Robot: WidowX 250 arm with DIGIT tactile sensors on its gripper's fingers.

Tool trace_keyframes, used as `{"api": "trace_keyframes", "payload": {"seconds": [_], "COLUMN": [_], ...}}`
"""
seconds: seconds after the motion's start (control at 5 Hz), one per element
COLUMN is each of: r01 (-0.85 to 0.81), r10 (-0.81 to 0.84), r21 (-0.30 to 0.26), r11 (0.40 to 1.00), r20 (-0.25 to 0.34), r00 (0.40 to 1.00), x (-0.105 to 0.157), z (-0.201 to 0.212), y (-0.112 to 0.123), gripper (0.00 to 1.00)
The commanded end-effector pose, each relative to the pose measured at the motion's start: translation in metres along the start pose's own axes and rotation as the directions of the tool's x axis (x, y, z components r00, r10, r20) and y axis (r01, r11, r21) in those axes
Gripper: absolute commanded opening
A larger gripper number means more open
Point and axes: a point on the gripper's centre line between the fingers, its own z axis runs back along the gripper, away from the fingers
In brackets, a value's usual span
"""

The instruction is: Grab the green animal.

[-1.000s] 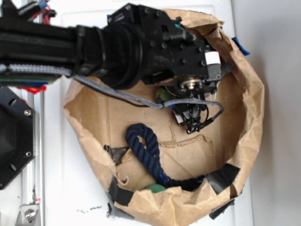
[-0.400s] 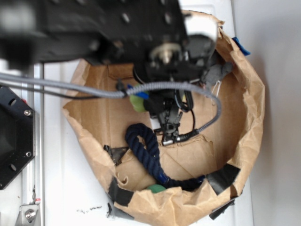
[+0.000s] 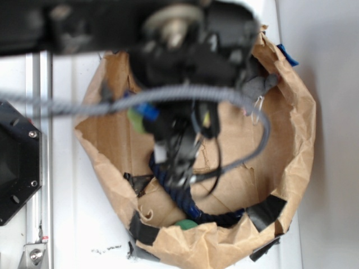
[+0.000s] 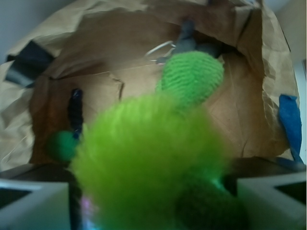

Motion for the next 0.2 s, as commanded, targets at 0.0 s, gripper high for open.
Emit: {"api": "trace_keyframes", "payload": {"seconds": [0.0], "r01": [0.035], "r10": [-0.036], "r21": [0.003], "r11": [0.999], "r20": [0.104], "r00": [0.994], "x": [0.0078], "z": [0.0199], "y": [-0.0050], "gripper": [0.00]}}
